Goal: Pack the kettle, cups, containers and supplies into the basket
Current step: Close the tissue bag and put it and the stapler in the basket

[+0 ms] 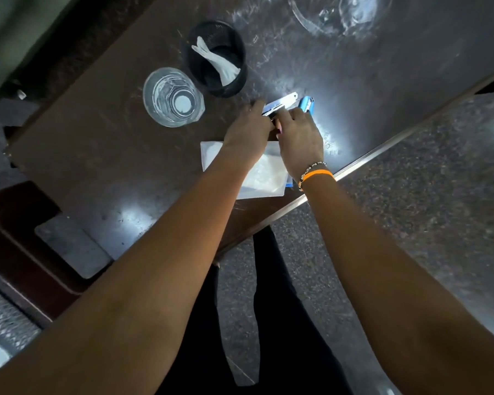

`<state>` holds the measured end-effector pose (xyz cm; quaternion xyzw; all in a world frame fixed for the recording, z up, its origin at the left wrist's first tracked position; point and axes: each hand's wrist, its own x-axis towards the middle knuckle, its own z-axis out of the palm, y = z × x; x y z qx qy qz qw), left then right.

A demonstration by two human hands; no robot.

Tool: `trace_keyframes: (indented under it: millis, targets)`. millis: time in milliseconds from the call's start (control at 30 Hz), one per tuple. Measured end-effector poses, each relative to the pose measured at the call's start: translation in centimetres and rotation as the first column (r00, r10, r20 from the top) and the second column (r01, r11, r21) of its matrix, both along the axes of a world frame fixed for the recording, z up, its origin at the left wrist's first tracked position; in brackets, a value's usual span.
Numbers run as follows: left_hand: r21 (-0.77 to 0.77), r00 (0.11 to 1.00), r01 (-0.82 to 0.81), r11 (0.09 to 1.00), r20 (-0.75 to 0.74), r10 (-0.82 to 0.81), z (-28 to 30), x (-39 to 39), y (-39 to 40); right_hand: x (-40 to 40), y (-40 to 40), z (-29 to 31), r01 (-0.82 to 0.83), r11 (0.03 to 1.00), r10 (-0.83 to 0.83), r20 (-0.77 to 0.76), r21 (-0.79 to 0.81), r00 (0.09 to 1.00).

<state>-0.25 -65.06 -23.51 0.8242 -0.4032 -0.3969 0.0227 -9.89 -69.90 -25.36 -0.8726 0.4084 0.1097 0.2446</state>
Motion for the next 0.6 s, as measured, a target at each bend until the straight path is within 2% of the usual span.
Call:
trace_keyframes:
  millis: [133, 267, 367, 467, 600]
  targets:
    - [0.015, 0.997, 0.023, 1.000, 0.078, -0.024, 0.1, 0.0, -0.4, 0.4, -0.9, 0.1, 0.015, 1.000, -0.015, 0.000, 0.021, 1.000]
    - [-0.064, 0.997, 0.040, 0.997, 0.064, -0.036, 0.3, 0.3, 0.3, 0.5, -1.5, 0.5, 0.148, 0.982, -0.160, 0.095, 0.119, 0.983]
    - [-0.024, 0.991, 0.057, 0.998, 0.122, -0.054, 0.6, 0.4, 0.8, 0.2, -0.8, 1.0, 0.219, 0.962, -0.248, 0.178, 0.164, 0.952]
    - [-0.003, 0.976, 0.142, 0.990, 0.165, -0.140, 1.1, 0.3, 1.8, -0.2, 0.4, 1.8, 0.289, 0.934, -0.333, 0.227, 0.209, 0.915]
    - [-0.053, 0.980, 0.076, 0.996, 0.186, -0.065, 2.2, 0.2, 4.1, -0.4, 2.6, 3.2, 0.367, 0.893, -0.429, 0.250, 0.260, 0.868]
